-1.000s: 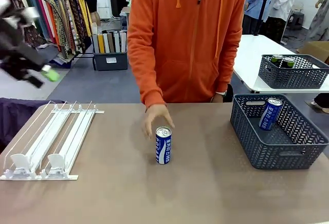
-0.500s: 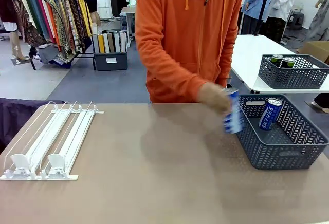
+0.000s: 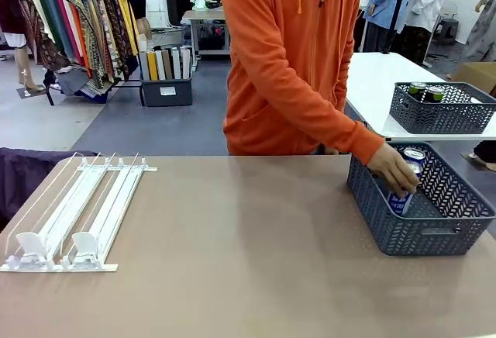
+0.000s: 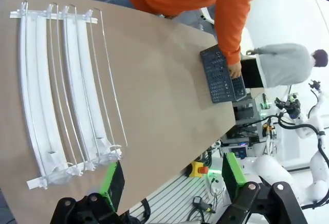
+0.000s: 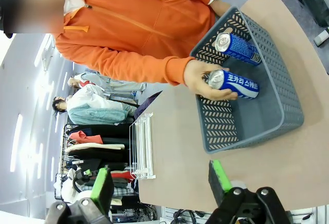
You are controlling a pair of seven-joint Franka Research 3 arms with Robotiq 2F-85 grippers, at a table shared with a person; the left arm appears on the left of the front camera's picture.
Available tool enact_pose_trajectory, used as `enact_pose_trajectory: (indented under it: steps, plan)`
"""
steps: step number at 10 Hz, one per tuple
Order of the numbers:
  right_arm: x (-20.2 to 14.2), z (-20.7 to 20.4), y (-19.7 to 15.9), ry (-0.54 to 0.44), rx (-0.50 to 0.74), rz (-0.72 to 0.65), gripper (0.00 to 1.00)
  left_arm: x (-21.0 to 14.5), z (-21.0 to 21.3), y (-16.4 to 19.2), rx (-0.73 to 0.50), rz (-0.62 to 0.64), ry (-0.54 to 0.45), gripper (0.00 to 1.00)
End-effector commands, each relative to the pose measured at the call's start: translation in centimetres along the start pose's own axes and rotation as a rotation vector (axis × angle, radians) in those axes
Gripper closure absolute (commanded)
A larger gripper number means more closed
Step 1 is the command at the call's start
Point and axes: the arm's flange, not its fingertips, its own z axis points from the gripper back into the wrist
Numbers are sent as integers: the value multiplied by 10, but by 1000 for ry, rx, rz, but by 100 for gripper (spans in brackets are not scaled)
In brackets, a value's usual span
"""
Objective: Retrieve and store the cans from the dispenser.
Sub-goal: Pick up one can from the Automatic Can Dispenser and place it in the middle of the table.
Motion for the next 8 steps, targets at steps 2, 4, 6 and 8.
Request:
enact_pose_trajectory:
  steps: [2, 4, 6, 8]
  plan:
    - [2, -1, 1, -15, 39, 23, 0, 2, 2, -2, -15, 11, -2, 0]
    - [2, -1, 1, -15, 39, 23, 0, 2, 2, -2, -15, 11, -2, 0]
    - [2, -1, 1, -15, 39, 23, 0, 2, 2, -2, -15, 11, -2, 0]
    - [2, -1, 1, -15, 39, 23, 0, 2, 2, -2, -15, 11, -2, 0]
